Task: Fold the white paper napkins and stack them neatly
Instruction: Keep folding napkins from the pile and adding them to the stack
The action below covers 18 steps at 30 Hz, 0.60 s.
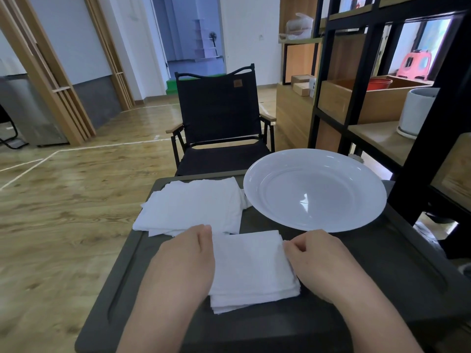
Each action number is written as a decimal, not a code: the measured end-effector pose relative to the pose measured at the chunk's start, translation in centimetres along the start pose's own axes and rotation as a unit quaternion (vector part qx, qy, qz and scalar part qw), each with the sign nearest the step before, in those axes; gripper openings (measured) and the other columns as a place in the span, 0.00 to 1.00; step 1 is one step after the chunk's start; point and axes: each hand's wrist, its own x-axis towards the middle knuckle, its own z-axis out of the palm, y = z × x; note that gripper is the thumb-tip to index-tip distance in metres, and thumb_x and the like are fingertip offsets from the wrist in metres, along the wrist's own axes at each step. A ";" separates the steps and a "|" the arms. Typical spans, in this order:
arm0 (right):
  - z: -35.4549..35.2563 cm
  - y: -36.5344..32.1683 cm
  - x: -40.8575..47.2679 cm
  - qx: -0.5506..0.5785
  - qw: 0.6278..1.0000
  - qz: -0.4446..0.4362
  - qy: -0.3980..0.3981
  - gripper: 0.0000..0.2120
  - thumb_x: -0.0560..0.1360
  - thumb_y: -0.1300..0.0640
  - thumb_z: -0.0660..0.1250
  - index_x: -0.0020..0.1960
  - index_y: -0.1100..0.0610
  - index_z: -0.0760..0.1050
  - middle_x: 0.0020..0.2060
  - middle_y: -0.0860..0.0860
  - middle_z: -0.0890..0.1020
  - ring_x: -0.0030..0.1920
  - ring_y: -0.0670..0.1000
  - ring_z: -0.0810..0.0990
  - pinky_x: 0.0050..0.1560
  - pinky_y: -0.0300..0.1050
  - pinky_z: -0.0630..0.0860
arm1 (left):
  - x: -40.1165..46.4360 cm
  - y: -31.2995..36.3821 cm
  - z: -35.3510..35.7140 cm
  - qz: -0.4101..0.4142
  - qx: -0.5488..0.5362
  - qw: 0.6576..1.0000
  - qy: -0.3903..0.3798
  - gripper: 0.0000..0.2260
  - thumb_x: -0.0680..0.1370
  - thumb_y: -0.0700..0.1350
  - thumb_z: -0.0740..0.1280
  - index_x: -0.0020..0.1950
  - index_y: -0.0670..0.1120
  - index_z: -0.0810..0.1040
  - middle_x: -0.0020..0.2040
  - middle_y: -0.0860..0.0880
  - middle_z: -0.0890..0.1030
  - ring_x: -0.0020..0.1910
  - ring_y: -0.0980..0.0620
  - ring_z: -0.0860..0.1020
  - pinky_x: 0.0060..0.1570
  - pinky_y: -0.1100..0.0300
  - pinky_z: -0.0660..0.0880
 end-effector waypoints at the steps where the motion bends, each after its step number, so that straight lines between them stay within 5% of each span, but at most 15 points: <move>1: 0.0 0.0 0.0 0.002 1.000 0.000 0.001 0.23 0.79 0.54 0.59 0.28 0.54 0.55 0.23 0.49 0.60 0.23 0.48 0.57 0.22 0.37 0.55 | 0.3 -0.2 0.3 -0.002 -0.018 1.000 0.002 0.17 0.83 0.51 0.48 0.51 0.51 0.76 0.52 0.54 0.81 0.54 0.49 0.77 0.54 0.57 0.71; 3: 0.0 0.0 -0.1 0.003 1.000 0.002 0.003 0.23 0.79 0.54 0.59 0.28 0.54 0.55 0.23 0.49 0.60 0.24 0.48 0.58 0.23 0.38 0.56 | 0.5 -0.3 0.7 0.005 -0.053 0.998 -0.028 0.18 0.83 0.52 0.49 0.72 0.55 0.68 0.71 0.56 0.72 0.71 0.53 0.68 0.65 0.60 0.63; 7: 0.1 -0.2 -0.1 0.005 1.000 0.002 -0.001 0.23 0.79 0.54 0.59 0.28 0.54 0.55 0.25 0.50 0.60 0.25 0.49 0.57 0.25 0.40 0.56 | 0.7 -0.6 1.8 0.038 -0.064 0.995 -0.063 0.20 0.83 0.52 0.50 0.76 0.55 0.62 0.75 0.57 0.66 0.74 0.57 0.63 0.64 0.64 0.60; 9: 0.1 -0.2 -0.1 0.003 1.000 0.002 -0.004 0.23 0.79 0.55 0.58 0.28 0.54 0.55 0.25 0.50 0.60 0.25 0.49 0.57 0.26 0.40 0.56 | 0.8 -0.7 2.3 0.043 -0.048 0.996 -0.062 0.16 0.83 0.51 0.50 0.65 0.51 0.73 0.66 0.53 0.75 0.67 0.53 0.71 0.54 0.64 0.65; 11: 0.1 -0.3 -0.1 0.004 1.000 0.002 -0.004 0.22 0.78 0.55 0.58 0.28 0.54 0.55 0.25 0.50 0.61 0.26 0.49 0.58 0.26 0.40 0.56 | 0.9 -0.6 2.3 0.050 -0.026 0.997 -0.055 0.16 0.83 0.49 0.50 0.45 0.46 0.74 0.44 0.49 0.77 0.49 0.48 0.75 0.39 0.63 0.65; 18: 0.1 -0.4 -0.2 0.004 1.000 -0.002 -0.009 0.23 0.78 0.55 0.59 0.28 0.53 0.55 0.25 0.49 0.60 0.26 0.49 0.58 0.26 0.39 0.56 | 0.5 -0.2 1.6 0.053 0.010 0.997 -0.046 0.20 0.83 0.51 0.50 0.33 0.45 0.65 0.32 0.51 0.70 0.33 0.55 0.68 0.30 0.62 0.61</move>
